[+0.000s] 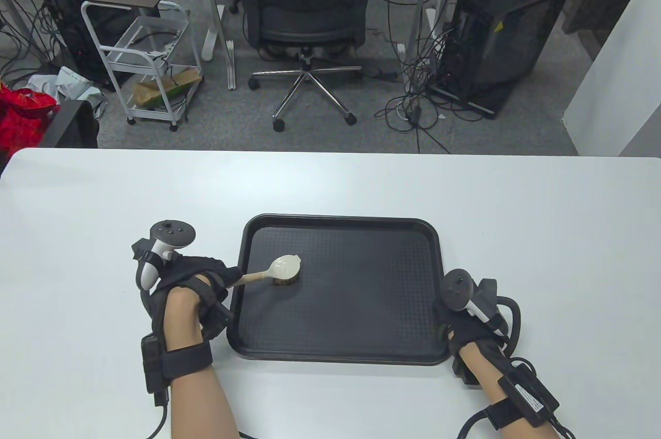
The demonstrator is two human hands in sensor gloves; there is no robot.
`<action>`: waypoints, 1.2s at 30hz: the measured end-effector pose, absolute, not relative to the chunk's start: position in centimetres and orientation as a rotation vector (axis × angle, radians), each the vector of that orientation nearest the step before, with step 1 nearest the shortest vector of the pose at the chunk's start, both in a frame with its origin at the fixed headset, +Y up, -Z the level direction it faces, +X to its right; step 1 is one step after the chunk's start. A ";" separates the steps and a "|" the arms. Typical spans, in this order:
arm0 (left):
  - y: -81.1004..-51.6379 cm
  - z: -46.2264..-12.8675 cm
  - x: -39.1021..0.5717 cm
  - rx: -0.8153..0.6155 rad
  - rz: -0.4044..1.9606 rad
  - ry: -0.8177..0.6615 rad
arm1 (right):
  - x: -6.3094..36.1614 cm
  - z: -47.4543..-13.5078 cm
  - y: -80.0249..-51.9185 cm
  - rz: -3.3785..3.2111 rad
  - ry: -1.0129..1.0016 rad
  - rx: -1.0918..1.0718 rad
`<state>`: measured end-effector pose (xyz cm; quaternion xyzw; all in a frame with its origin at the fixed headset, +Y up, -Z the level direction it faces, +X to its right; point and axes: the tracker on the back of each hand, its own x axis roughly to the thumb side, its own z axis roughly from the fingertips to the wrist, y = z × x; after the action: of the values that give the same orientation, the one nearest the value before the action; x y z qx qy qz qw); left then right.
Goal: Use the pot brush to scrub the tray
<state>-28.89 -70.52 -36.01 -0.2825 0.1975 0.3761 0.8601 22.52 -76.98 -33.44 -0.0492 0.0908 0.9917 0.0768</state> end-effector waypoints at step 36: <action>-68.6 -38.6 -12.1 -0.603 0.759 -0.013 | 22.5 -33.5 -76.9 2.971 0.274 -0.147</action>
<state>-12.10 -68.59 -38.60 -0.2900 -0.0062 0.3647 0.8848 22.54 -76.92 -33.46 -0.0491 0.0915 0.9916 0.0773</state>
